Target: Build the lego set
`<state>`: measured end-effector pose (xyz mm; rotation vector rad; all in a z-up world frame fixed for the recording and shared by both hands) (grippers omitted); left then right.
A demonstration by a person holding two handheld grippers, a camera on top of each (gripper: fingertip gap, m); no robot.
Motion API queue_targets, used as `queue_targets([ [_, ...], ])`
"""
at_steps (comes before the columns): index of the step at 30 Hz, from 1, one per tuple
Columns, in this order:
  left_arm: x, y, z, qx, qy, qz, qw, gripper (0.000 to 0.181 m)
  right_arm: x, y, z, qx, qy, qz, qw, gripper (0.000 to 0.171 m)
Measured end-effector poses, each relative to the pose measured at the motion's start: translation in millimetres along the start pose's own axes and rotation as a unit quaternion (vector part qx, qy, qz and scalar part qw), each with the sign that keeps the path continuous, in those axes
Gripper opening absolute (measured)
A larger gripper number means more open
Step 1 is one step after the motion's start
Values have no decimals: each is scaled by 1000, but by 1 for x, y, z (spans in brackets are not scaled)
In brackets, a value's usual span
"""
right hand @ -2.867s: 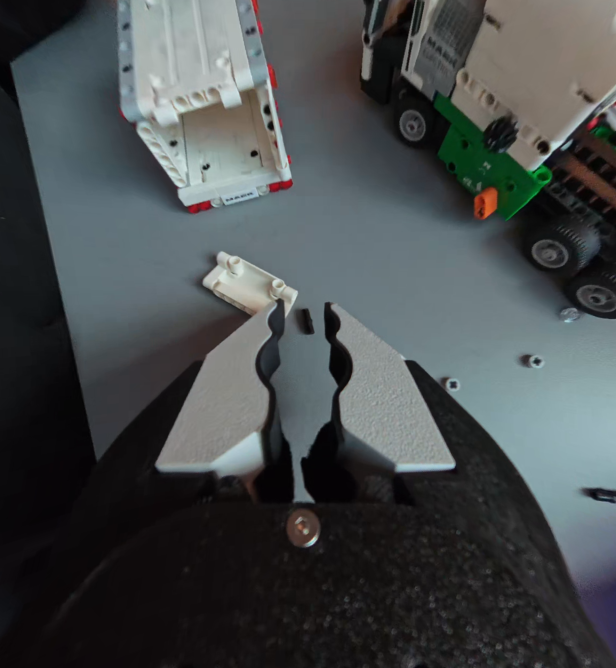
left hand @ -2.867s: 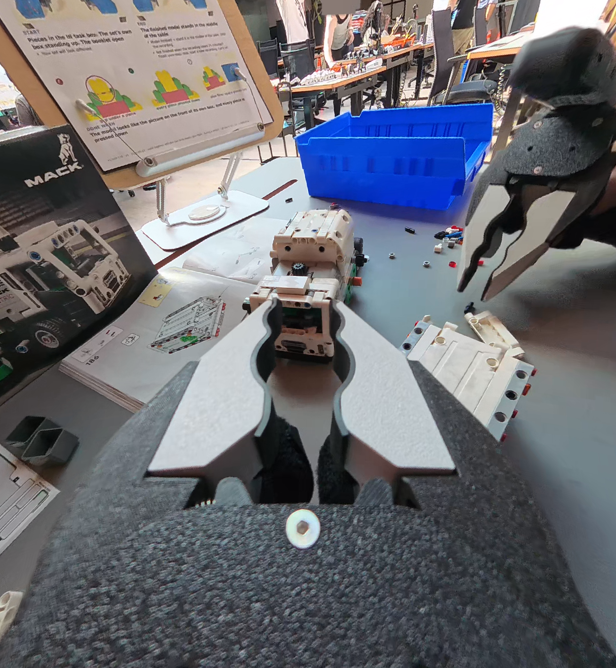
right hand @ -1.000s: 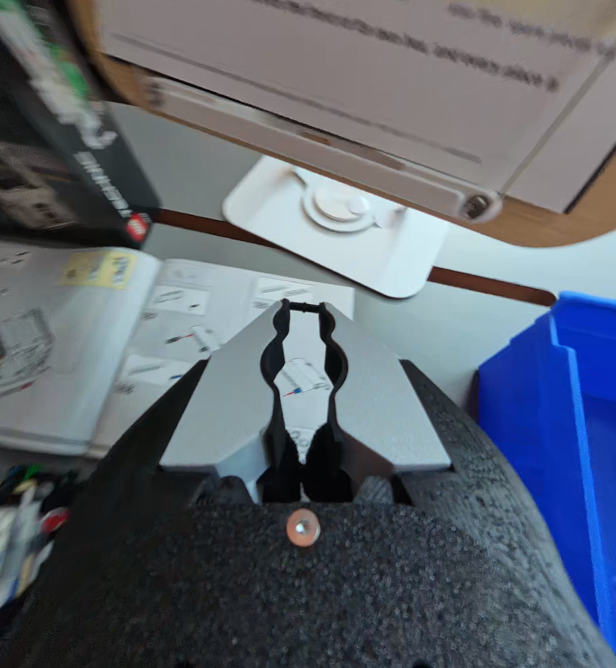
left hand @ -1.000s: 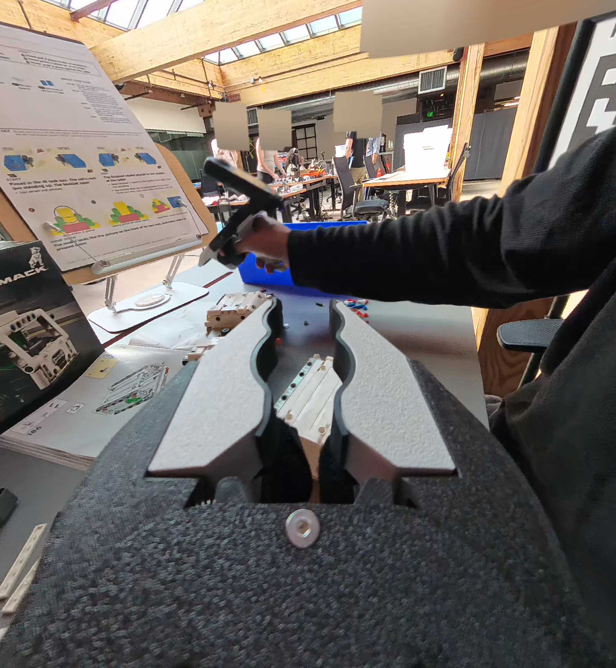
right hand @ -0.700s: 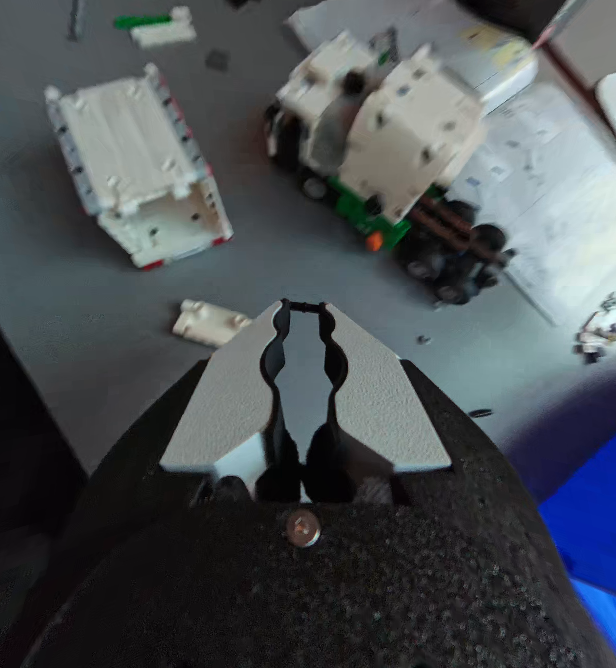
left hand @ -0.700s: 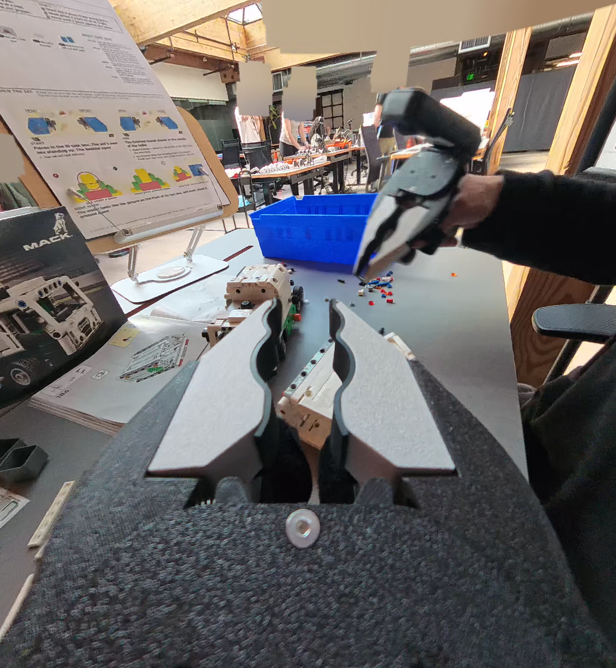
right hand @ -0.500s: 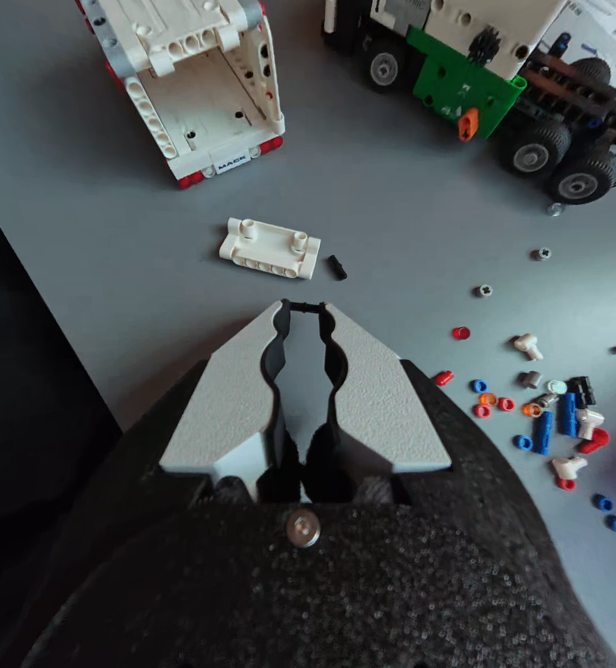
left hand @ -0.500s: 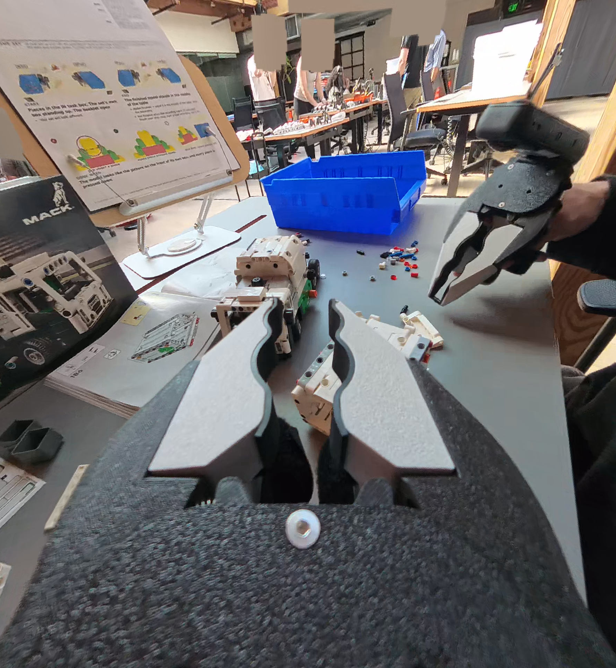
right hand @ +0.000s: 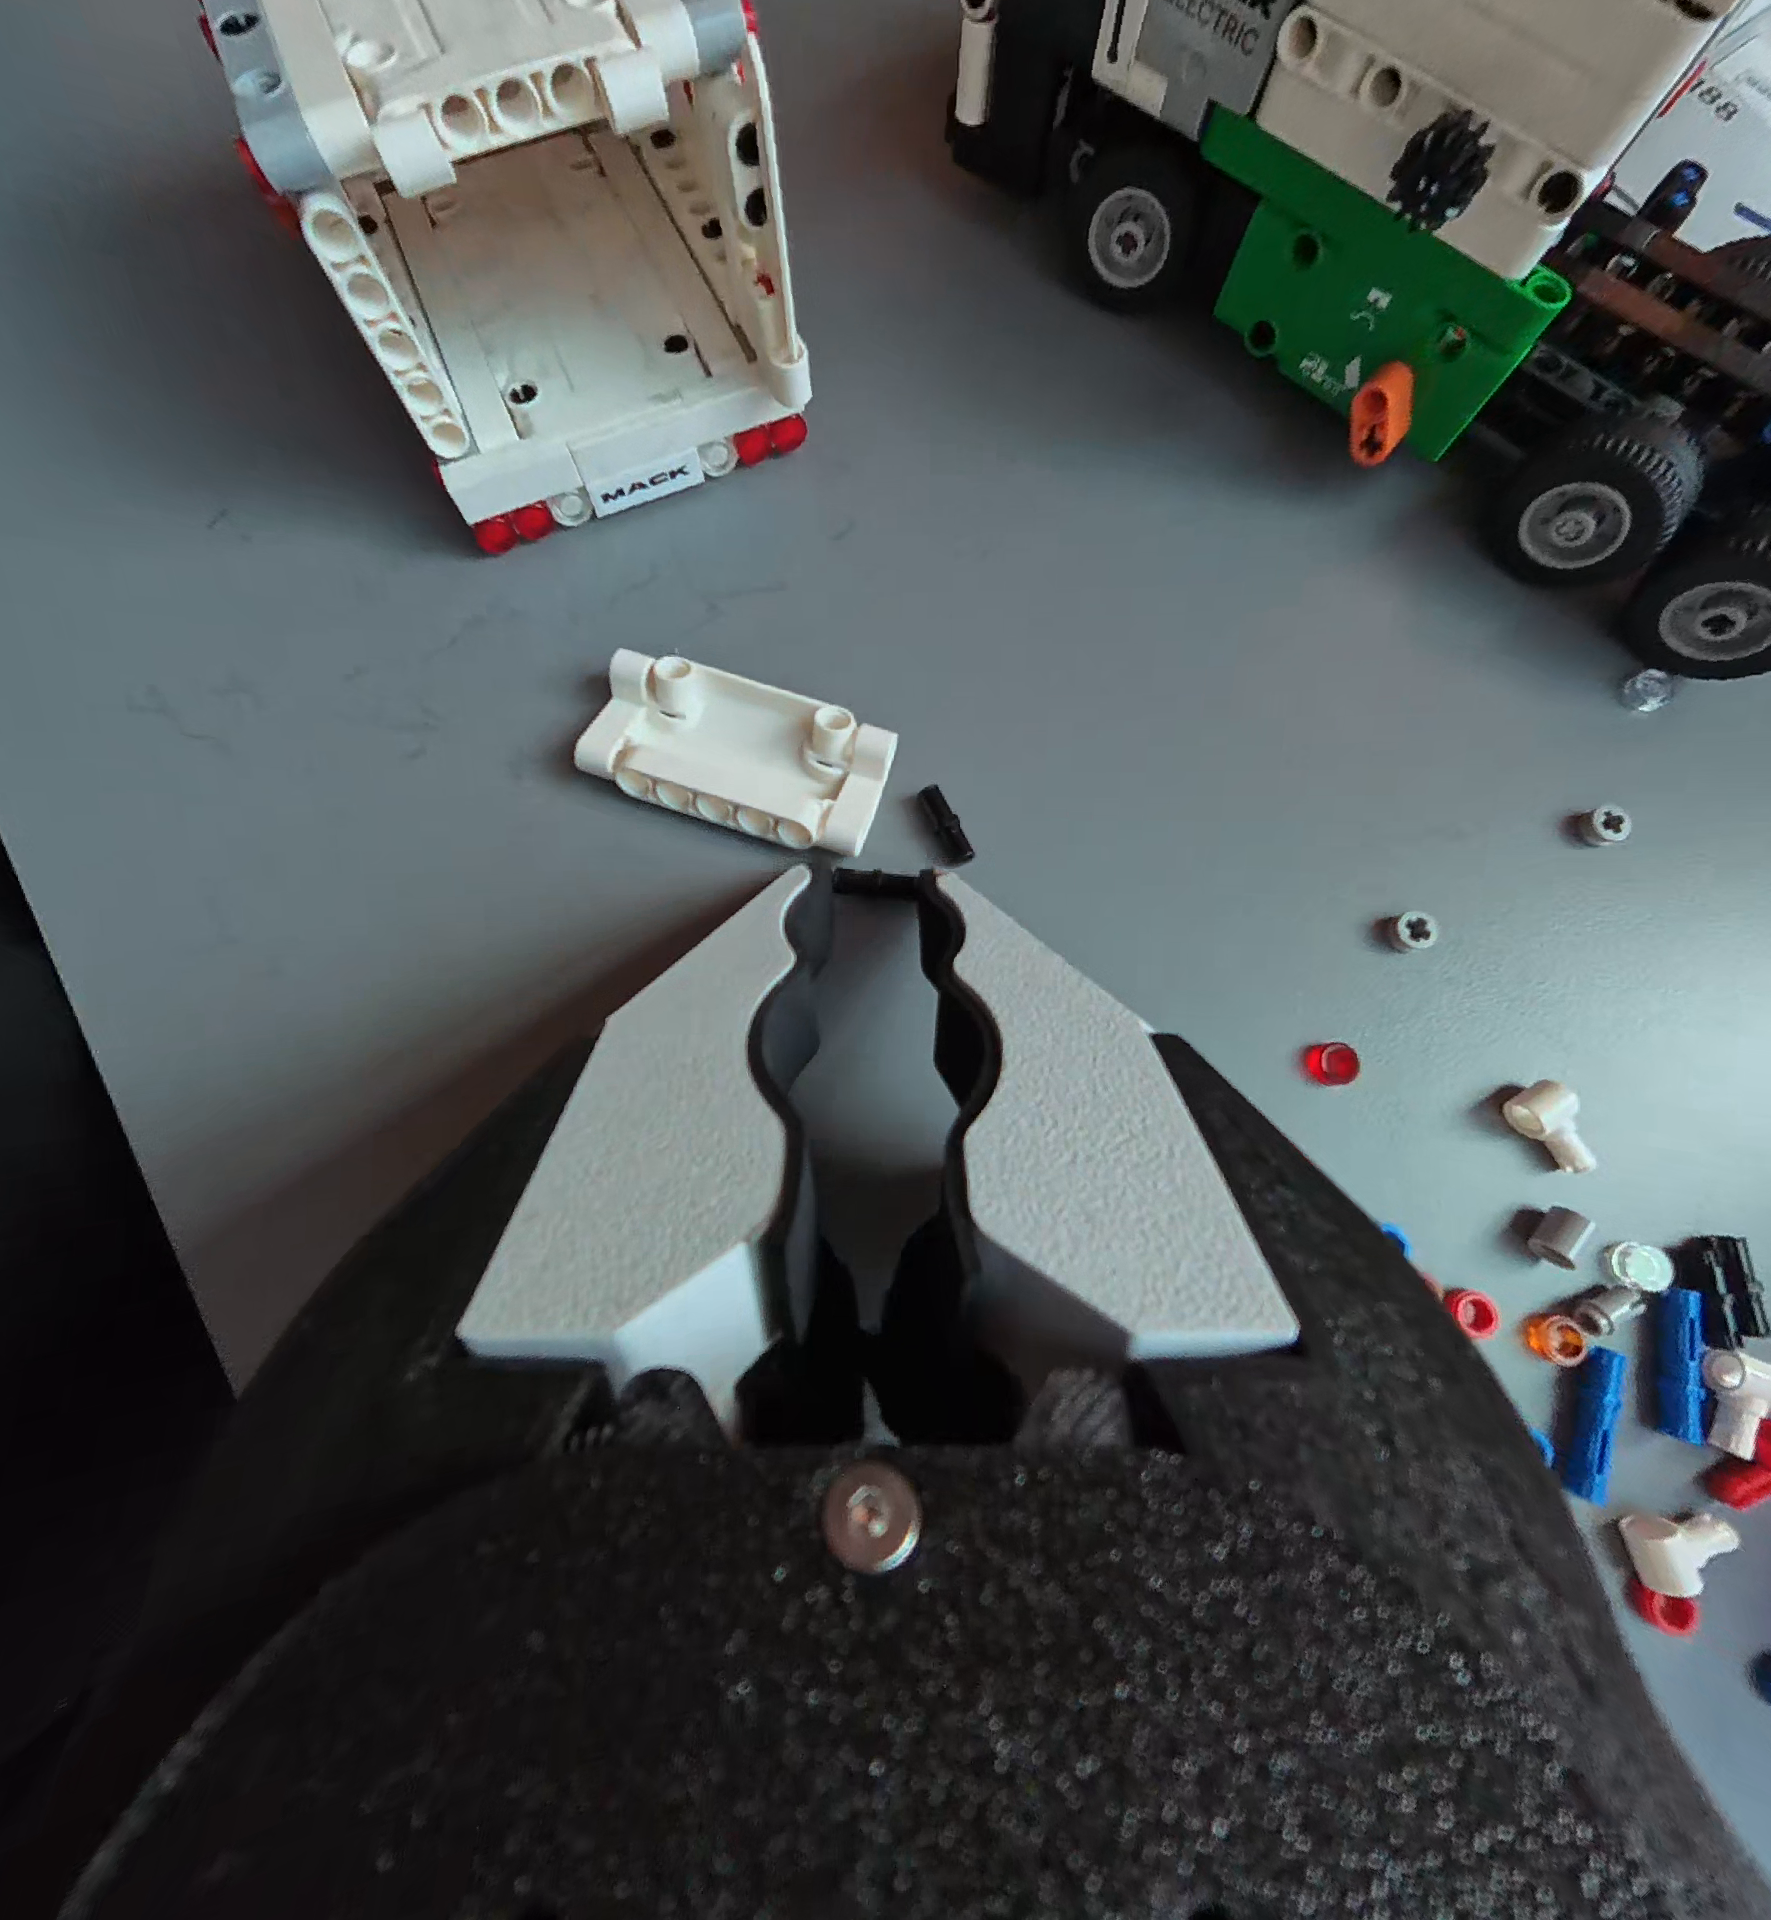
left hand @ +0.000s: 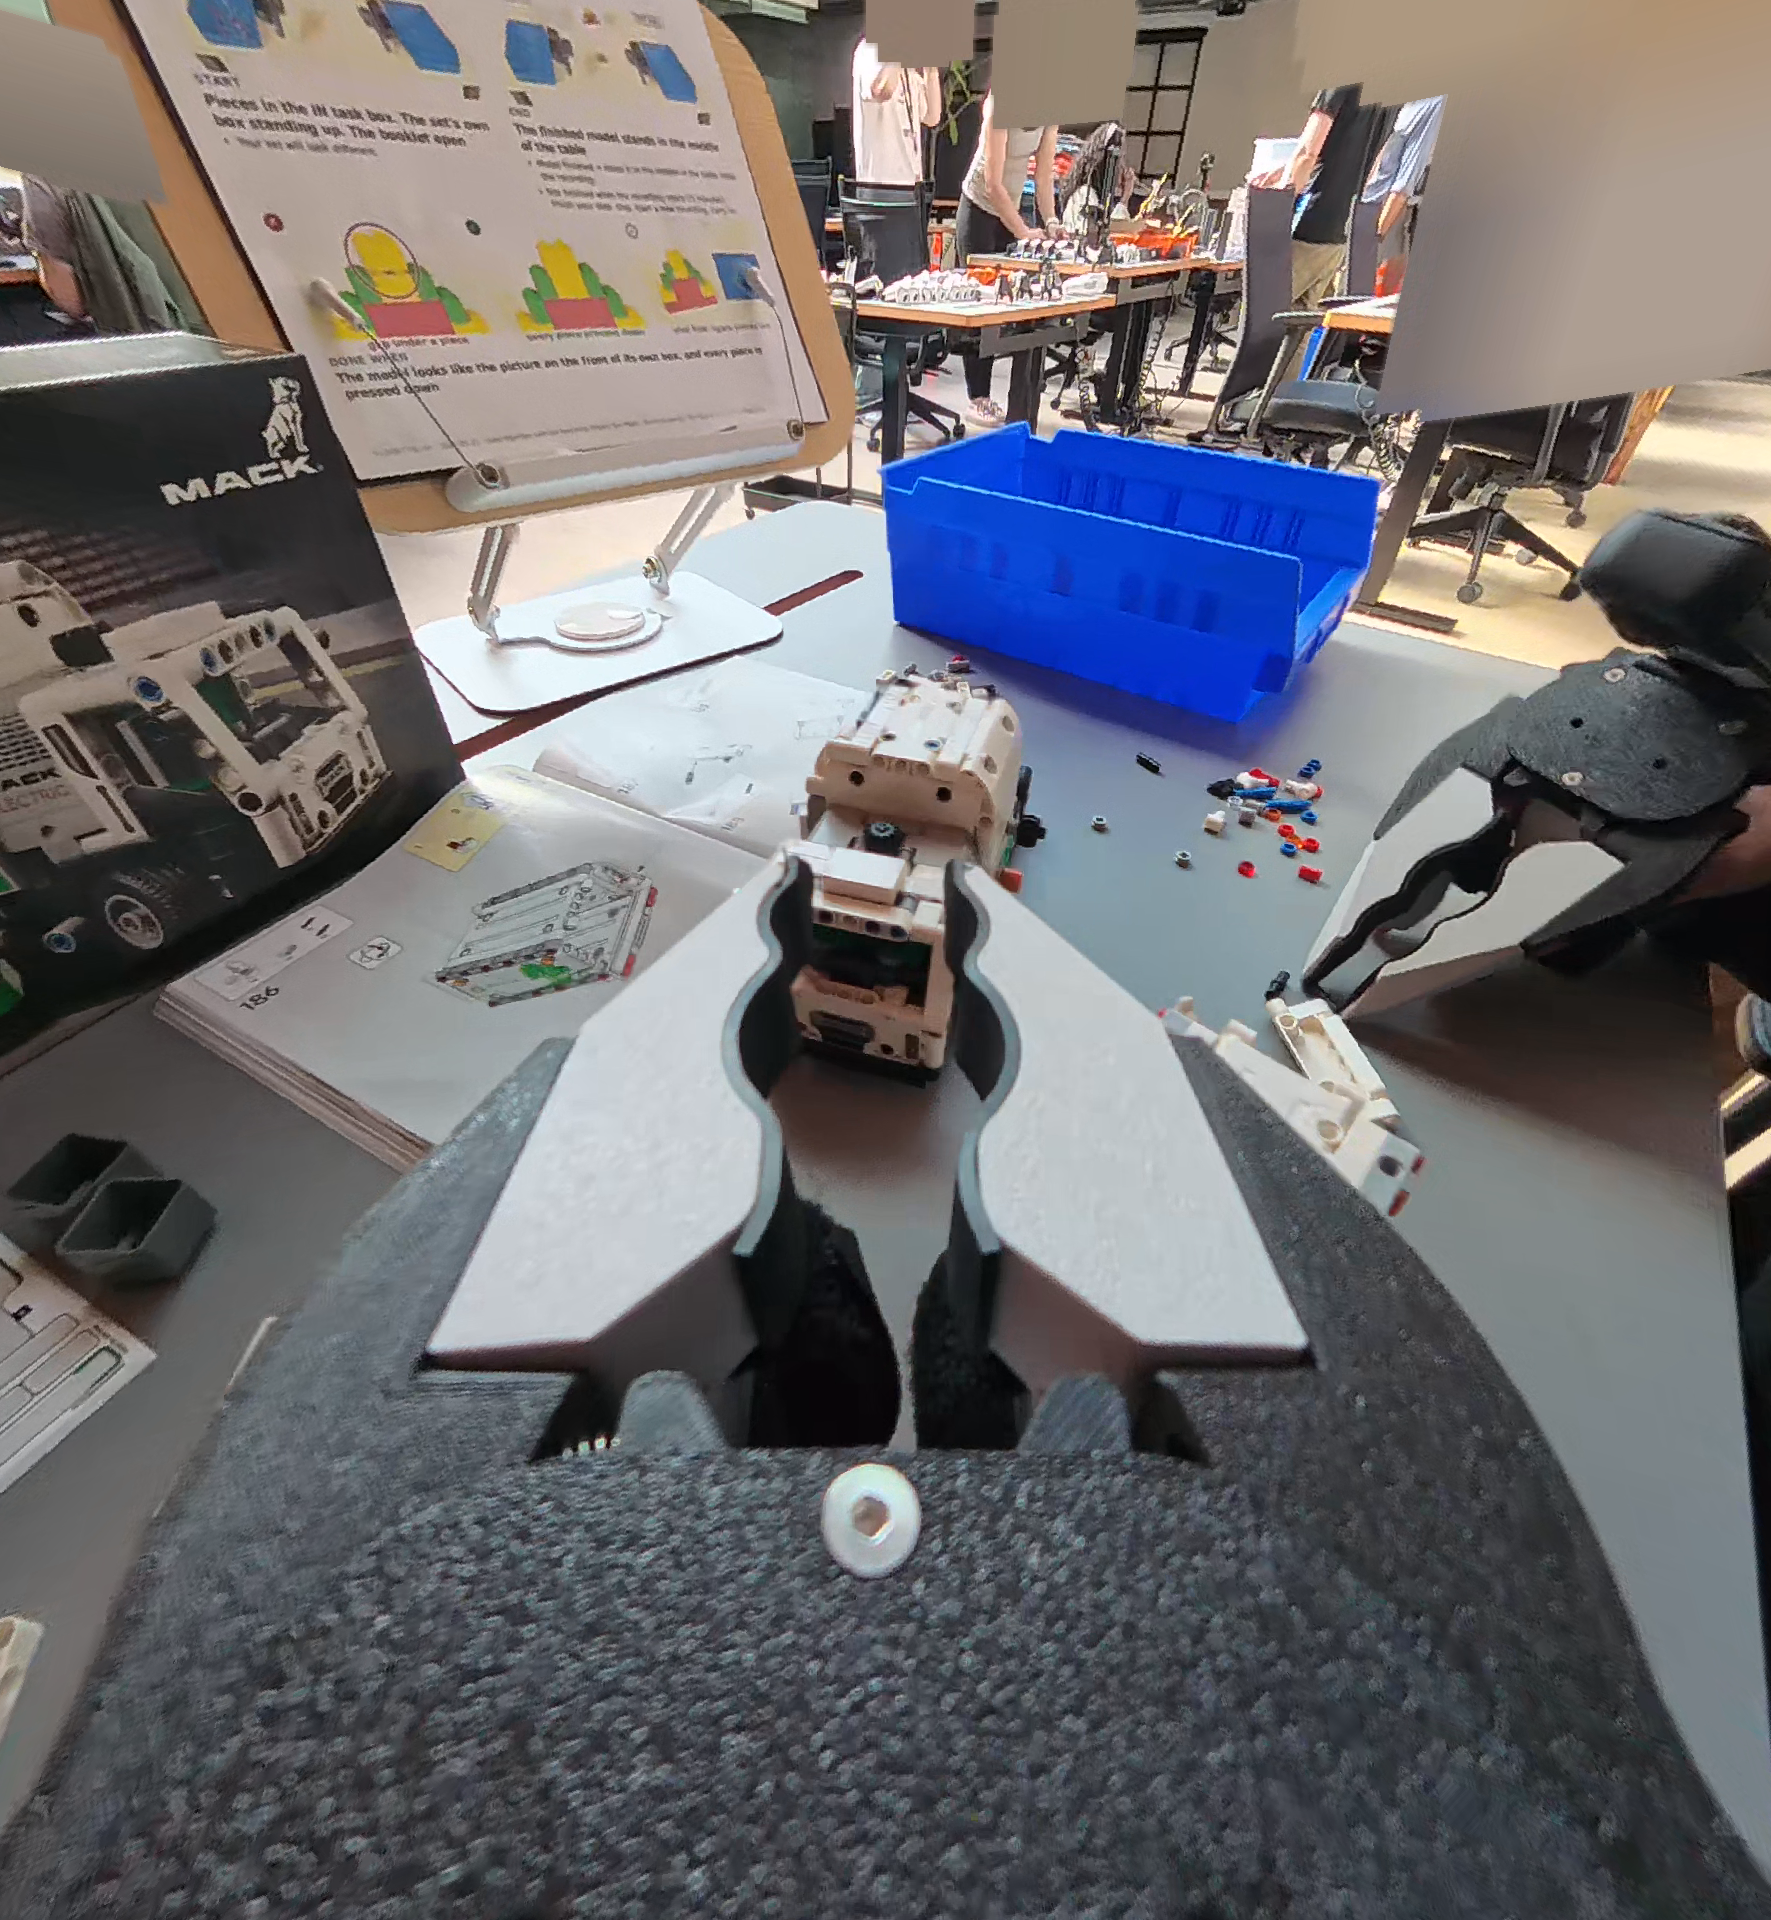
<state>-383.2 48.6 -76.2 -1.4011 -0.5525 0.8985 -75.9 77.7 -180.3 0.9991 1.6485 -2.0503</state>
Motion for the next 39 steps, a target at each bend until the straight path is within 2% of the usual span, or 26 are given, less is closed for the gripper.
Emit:
queue_targets([
  [3, 15, -8, 11, -7, 1, -5, 1000, 21, -2, -5, -4, 9, -13, -14, 1000, 26],
  [7, 38, -13, 26, -3, 0, -5, 1000, 22, -23, -20, -27, 61, -25, -101, 993, 29],
  [12, 54, -5, 36, -14, -24, -18, 999, 22, -45, -27, -88, 147, 66, -215, 963, 32],
  [15, 57, 7, 38, -20, -22, 5, 1000, 22, -51, -30, -109, 155, 98, -261, 948, 29],
  [19, 56, 20, 44, 27, -57, 56, 996, 22, -43, -35, -119, 155, 95, -265, 947, 25],
  [25, 53, 30, 46, 67, -76, 94, 990, 22, -35, -40, -106, 120, 105, -262, 952, 17],
  [29, 53, 28, 49, 71, -83, 91, 990, 22, -31, -40, -103, 94, 123, -260, 953, 10],
  [39, 53, 29, 50, 62, -79, 90, 991, 23, -28, -39, -102, 88, 123, -246, 958, 10],
])
Point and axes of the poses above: each gripper's, where its closed fingertips meet, x out along the fingers, y out of its underside, z = x × y across the jaws, the point moved 8 cm from there along -x, back along the fingers, and after that the axes turned 9 degrees about x, right-handed, at the moved point
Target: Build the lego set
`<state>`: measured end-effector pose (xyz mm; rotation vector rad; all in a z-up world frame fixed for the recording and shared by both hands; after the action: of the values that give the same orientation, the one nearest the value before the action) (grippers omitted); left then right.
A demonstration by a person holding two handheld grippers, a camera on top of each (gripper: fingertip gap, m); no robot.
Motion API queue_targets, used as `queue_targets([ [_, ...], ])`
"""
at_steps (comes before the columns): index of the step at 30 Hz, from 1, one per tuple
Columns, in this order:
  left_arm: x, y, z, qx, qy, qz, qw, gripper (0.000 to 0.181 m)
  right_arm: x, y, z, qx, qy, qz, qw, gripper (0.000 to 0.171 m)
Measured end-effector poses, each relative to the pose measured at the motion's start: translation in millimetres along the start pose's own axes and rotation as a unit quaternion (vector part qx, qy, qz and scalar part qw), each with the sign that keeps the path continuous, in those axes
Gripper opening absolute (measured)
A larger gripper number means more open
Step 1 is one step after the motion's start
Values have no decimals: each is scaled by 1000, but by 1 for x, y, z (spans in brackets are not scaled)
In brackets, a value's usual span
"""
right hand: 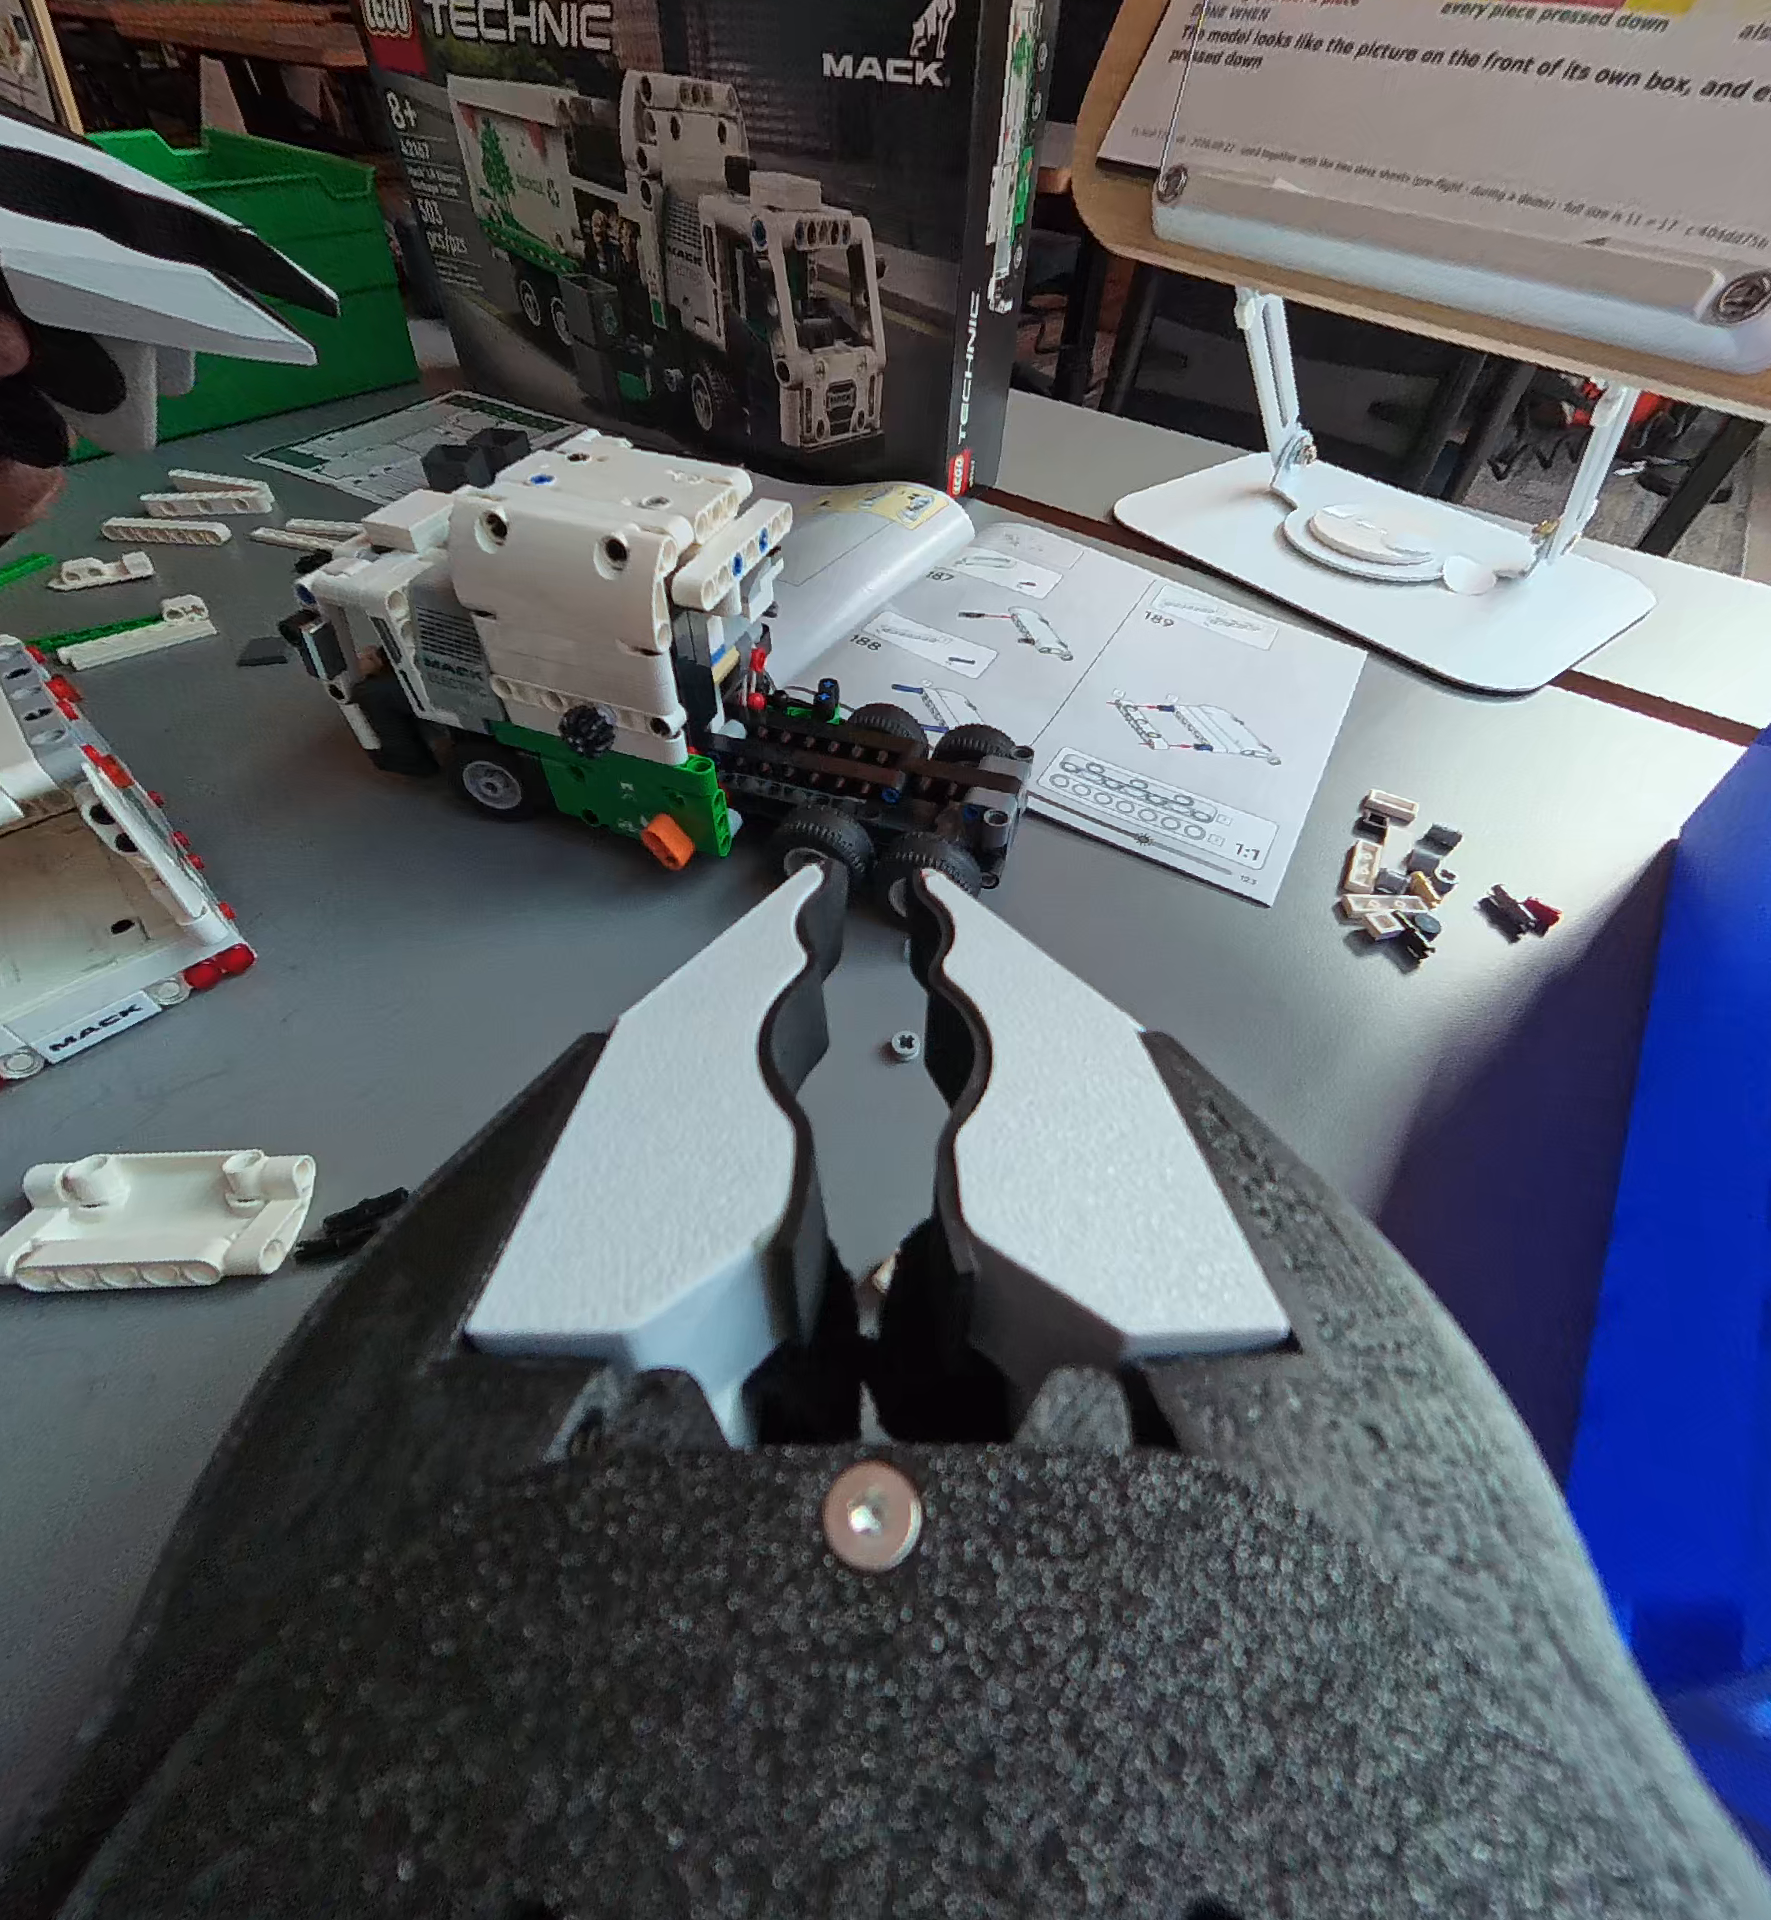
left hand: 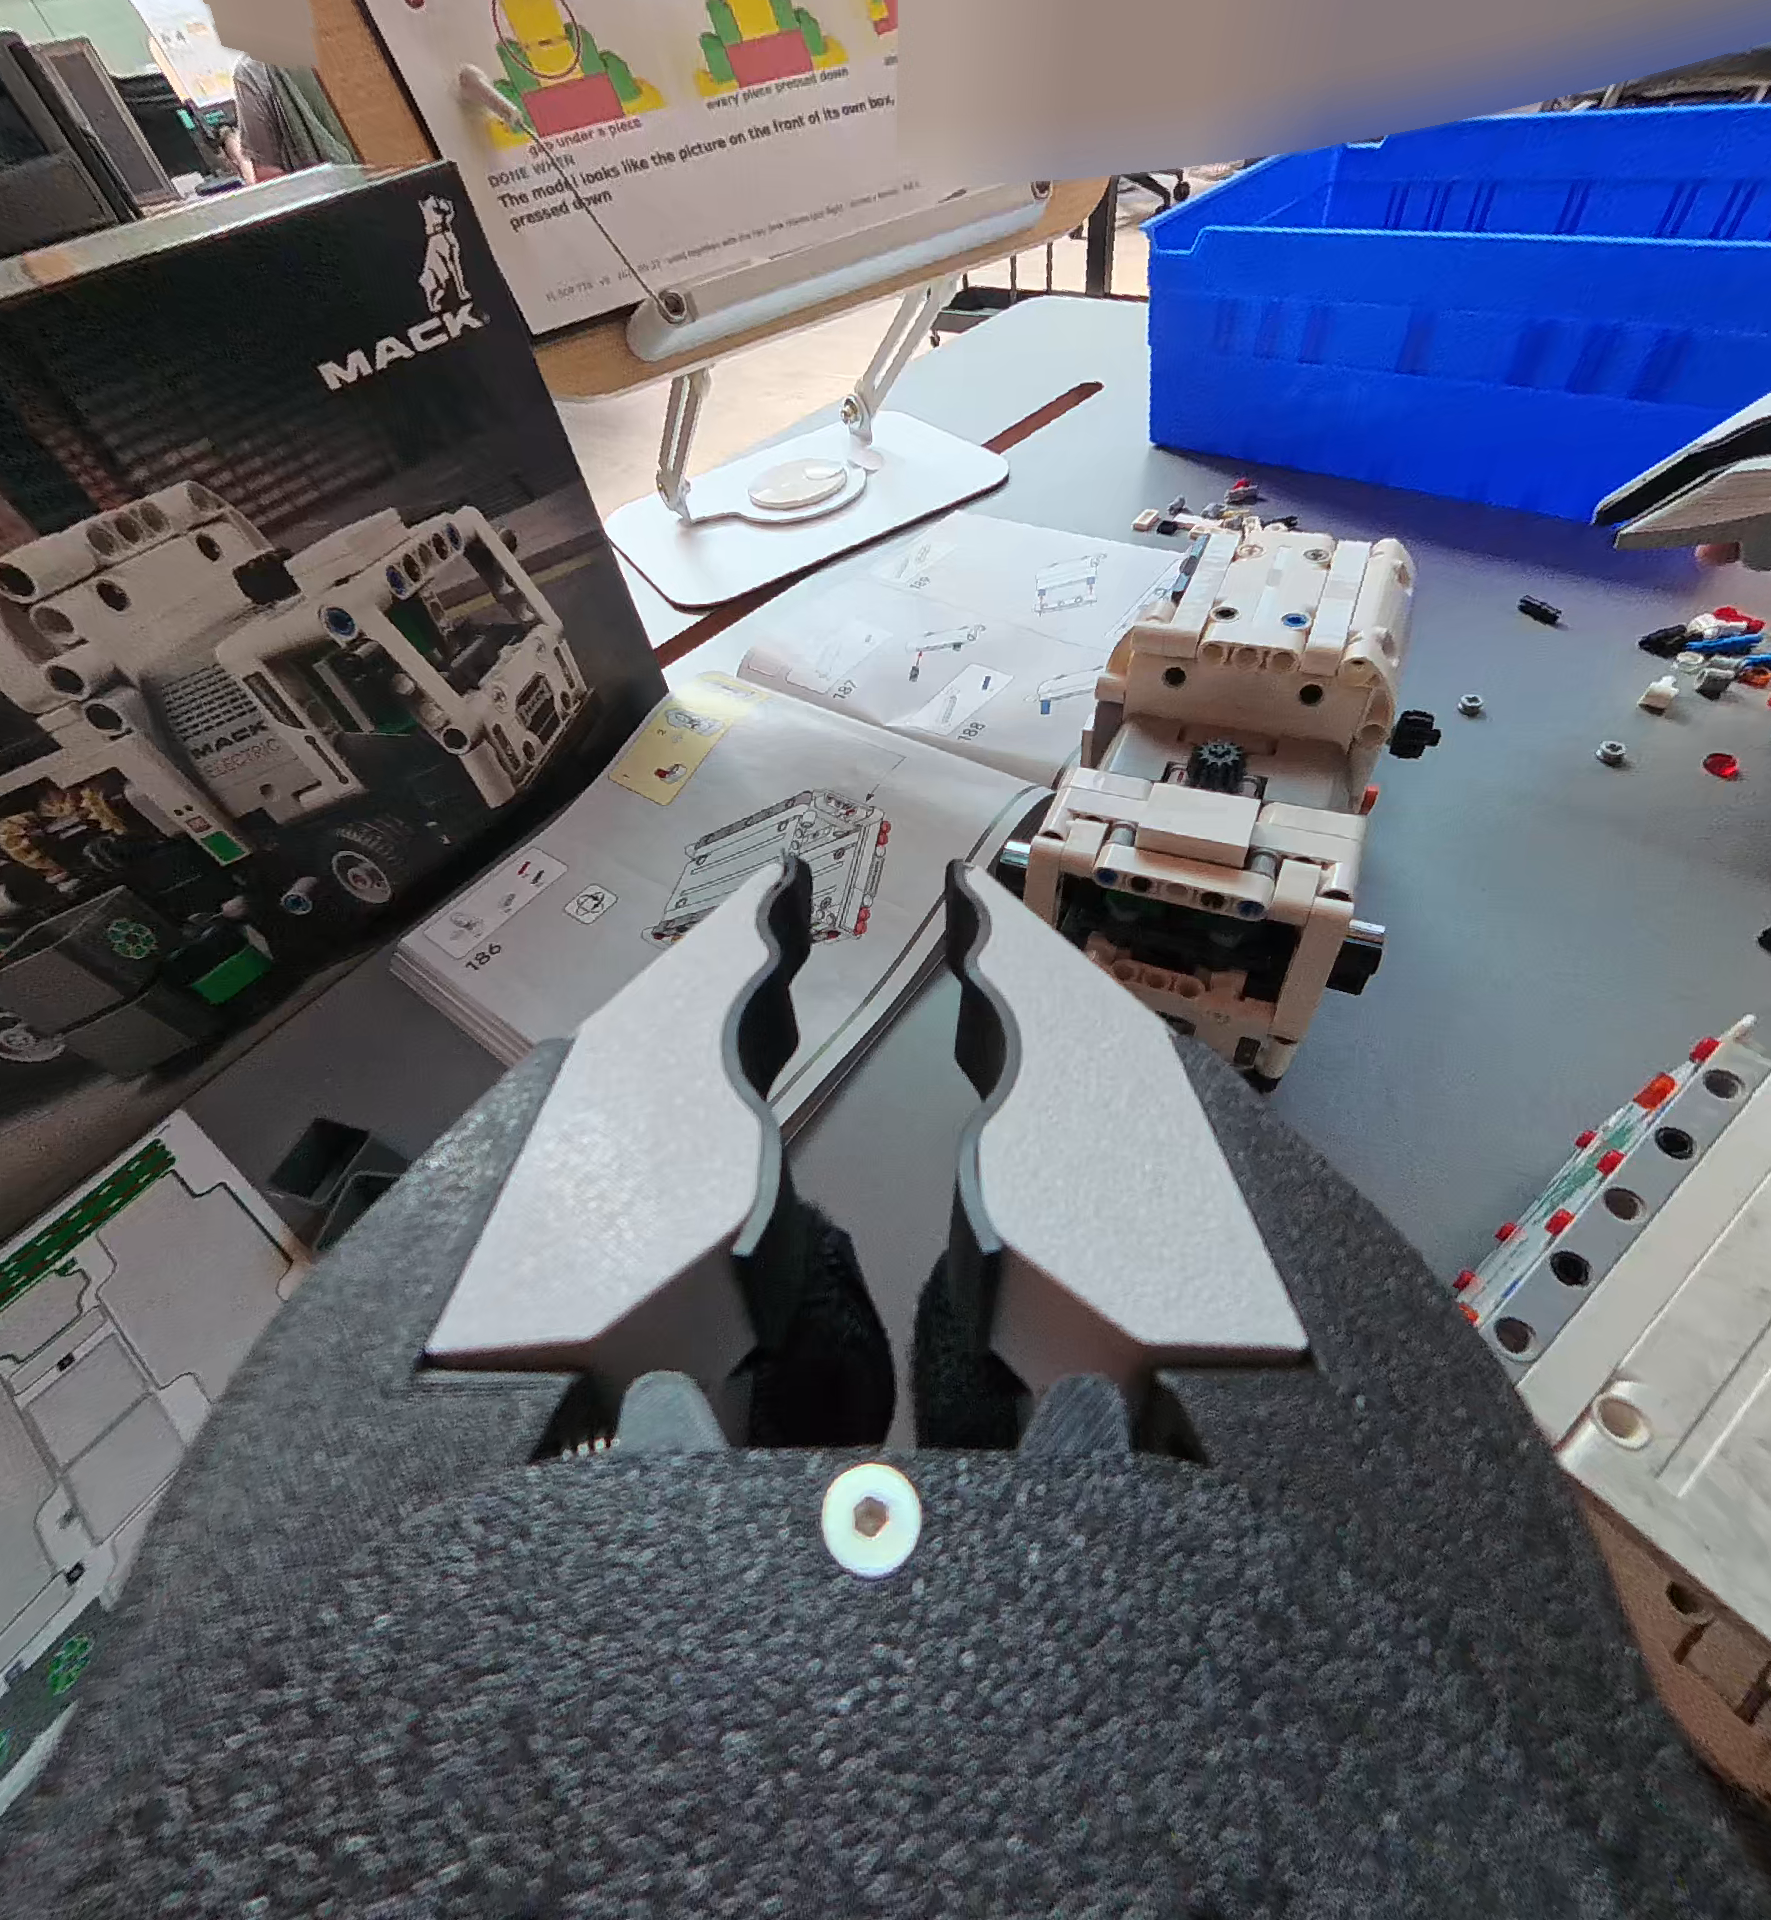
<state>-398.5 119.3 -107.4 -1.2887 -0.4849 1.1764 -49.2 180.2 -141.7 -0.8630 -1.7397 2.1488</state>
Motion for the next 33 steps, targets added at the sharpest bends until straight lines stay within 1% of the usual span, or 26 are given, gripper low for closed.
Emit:
queue_targets([
  [5, 1, -1, 1, 0, 2, 0, 1000, 23, 0, 0, 3, -6, -6, 7, 1000, 10],
  [7, -1, -4, 1, -1, 0, -6, 1000, 23, 1, 2, 9, -13, -21, 14, 1000, 11],
  [9, -4, -6, 2, -11, 4, -20, 1000, 23, 2, 7, 20, -25, -67, 35, 997, 12],
  [11, -6, -7, 1, -21, 9, -30, 999, 23, -2, 11, 39, -47, -150, 65, 985, 13],
  [12, -8, -8, 0, -24, 13, -36, 999, 23, -6, 17, 51, -54, -208, 102, 971, 18],
  [13, -11, -10, -2, -26, 18, -44, 999, 23, -12, 23, 63, -67, -254, 146, 954, 19],
  [14, -13, -12, -5, -27, 22, -51, 998, 23, -16, 28, 72, -89, -269, 179, 942, 21],
  [16, -19, -17, -11, -27, 30, -61, 997, 22, -20, 33, 88, -135, -278, 201, 929, 22],
  [19, -31, -26, -23, -10, 41, -68, 997, 22, -21, 37, 108, -169, -301, 223, 912, 23],
  [23, -50, -30, -41, 18, 69, -62, 996, 22, -14, 47, 118, -242, -256, 227, 908, 21],
  [26, -63, -27, -54, 23, 82, -61, 994, 22, -10, 54, 123, -254, -259, 260, 895, 20],
  [29, -74, -25, -64, 13, 97, -63, 993, 22, -10, 54, 128, -263, -252, 266, 892, 12],
  [30, -77, -25, -68, 11, 102, -64, 993, 22, -9, 53, 128, -263, -247, 271, 892, 6],
  [31, -79, -25, -71, 11, 107, -64, 992, 22, -8, 53, 129, -258, -244, 273, 894, 5],
  [33, -84, -27, -78, 14, 113, -67, 991, 23, -4, 50, 127, -223, -235, 262, 909, 5],
])
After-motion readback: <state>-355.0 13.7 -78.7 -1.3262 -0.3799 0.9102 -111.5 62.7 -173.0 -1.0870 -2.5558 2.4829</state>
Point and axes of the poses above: each gripper's, where its closed fingertips meet, x out along the fingers, y out of its underside, z = x × y across the jaws, the point moved 8 cm from there along -x, back along the fingers, and after that the axes turned 9 degrees about x, right-handed, at the moved point
